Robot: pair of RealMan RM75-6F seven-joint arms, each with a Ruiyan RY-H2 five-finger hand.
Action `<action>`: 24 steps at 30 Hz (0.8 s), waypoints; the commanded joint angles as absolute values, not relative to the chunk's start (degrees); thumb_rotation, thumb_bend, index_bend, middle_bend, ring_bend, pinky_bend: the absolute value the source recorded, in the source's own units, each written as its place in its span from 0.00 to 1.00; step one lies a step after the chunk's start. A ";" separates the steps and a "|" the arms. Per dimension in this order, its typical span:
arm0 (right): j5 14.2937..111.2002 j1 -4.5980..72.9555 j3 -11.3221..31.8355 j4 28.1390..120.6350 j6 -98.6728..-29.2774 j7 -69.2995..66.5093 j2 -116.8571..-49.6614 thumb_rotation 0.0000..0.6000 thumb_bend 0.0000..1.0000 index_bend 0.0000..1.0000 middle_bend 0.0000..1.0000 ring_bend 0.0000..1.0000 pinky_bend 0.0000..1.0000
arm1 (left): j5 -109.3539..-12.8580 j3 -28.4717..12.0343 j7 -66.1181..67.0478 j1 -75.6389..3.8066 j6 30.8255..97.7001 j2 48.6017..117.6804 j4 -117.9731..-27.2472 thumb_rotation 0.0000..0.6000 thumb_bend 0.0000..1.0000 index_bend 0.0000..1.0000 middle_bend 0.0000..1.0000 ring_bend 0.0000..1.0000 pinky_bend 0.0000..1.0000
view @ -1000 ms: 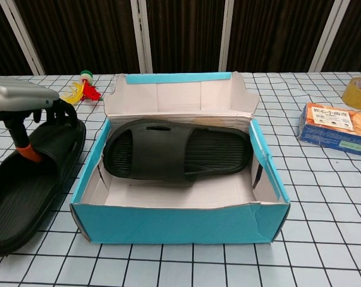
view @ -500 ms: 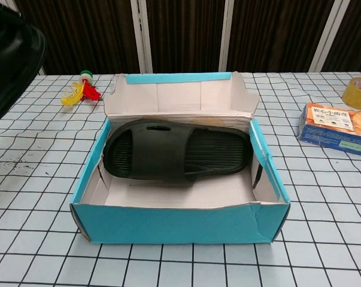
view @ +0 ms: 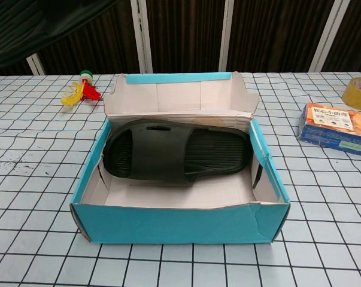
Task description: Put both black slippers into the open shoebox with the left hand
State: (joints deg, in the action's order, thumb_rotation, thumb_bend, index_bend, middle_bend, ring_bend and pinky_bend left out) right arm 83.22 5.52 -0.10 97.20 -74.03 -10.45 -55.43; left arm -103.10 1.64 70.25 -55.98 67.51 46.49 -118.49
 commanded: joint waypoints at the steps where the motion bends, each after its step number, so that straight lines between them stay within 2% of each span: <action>1: 83.48 5.33 -0.16 97.11 -74.40 -10.77 -55.37 1.00 0.22 0.01 0.07 0.10 0.07 | -105.91 -1.49 72.96 -59.22 60.97 49.33 -118.52 1.00 0.42 0.59 0.63 0.31 0.33; 10: 83.52 5.26 -0.11 96.52 -74.49 -11.66 -55.35 1.00 0.22 0.01 0.07 0.09 0.07 | -103.67 -3.65 76.15 -60.75 50.58 57.30 -117.52 1.00 0.42 0.58 0.63 0.31 0.33; 24: 83.49 5.21 -0.06 96.17 -74.54 -12.03 -55.37 1.00 0.22 0.01 0.07 0.10 0.07 | -96.14 -8.21 77.40 -62.84 43.07 67.30 -114.42 1.00 0.42 0.58 0.63 0.31 0.33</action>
